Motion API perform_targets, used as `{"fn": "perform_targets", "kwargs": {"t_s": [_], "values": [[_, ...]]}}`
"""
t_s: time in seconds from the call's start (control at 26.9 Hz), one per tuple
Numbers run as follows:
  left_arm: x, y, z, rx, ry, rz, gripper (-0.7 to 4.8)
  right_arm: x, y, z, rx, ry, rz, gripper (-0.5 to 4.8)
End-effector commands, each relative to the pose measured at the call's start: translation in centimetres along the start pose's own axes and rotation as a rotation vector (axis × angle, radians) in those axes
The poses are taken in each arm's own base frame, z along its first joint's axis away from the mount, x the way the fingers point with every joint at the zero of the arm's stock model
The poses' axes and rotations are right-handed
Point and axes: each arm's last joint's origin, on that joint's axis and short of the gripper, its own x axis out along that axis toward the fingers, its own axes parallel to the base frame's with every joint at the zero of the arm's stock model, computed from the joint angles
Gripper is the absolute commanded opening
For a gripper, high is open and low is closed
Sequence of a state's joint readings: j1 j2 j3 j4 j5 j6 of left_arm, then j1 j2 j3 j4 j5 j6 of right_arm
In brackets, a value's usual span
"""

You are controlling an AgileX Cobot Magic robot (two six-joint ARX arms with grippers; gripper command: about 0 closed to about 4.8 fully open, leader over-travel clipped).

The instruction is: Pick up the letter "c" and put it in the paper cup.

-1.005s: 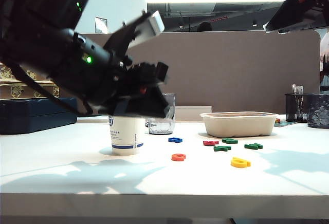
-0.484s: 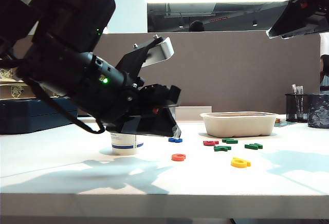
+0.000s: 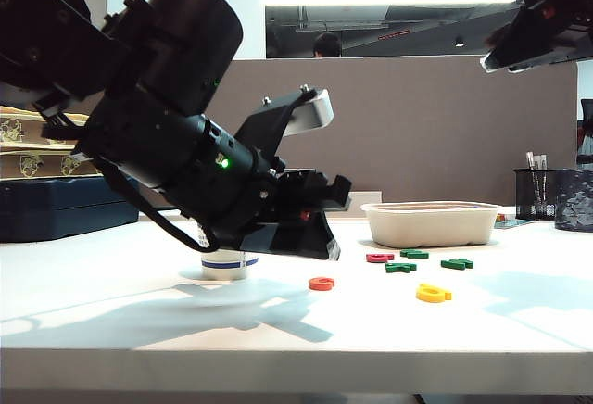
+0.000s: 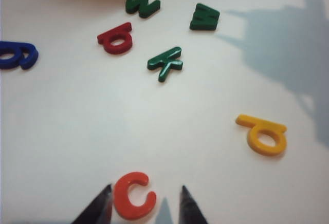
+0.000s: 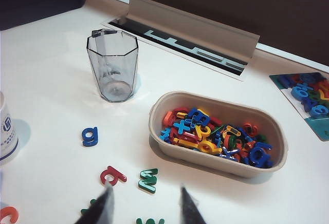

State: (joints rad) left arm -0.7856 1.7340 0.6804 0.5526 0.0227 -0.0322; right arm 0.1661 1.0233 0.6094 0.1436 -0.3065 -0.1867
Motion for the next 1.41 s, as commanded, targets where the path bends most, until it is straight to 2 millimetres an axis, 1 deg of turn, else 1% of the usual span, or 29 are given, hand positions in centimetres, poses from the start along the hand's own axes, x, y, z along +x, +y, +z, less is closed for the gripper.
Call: {"fn": "perform_targets", "kwargs": {"t_s": [0.04,0.22,0.52,1.41], "values": [[0.2,0.0,0.1,-0.001,0.003,0.008,1.6,0.0,0.0,0.4,-0.011,-0.016,-0.006,1.62],[0.2,0.0,-0.1,-0.001,0.019,0.027,1.6,0.0,-0.1,0.4,-0.011,-0.014,-0.02,1.62],[0.9,0.1,-1.1,-0.002,0.057,0.029,1.6,0.0,-0.1,0.3,-0.011,-0.013,-0.021,1.62],[1.0,0.1,-1.1,-0.001,0.047,0.03,1.6,0.0,0.0,0.1,-0.026,0.008,-0.017,1.62]]}}
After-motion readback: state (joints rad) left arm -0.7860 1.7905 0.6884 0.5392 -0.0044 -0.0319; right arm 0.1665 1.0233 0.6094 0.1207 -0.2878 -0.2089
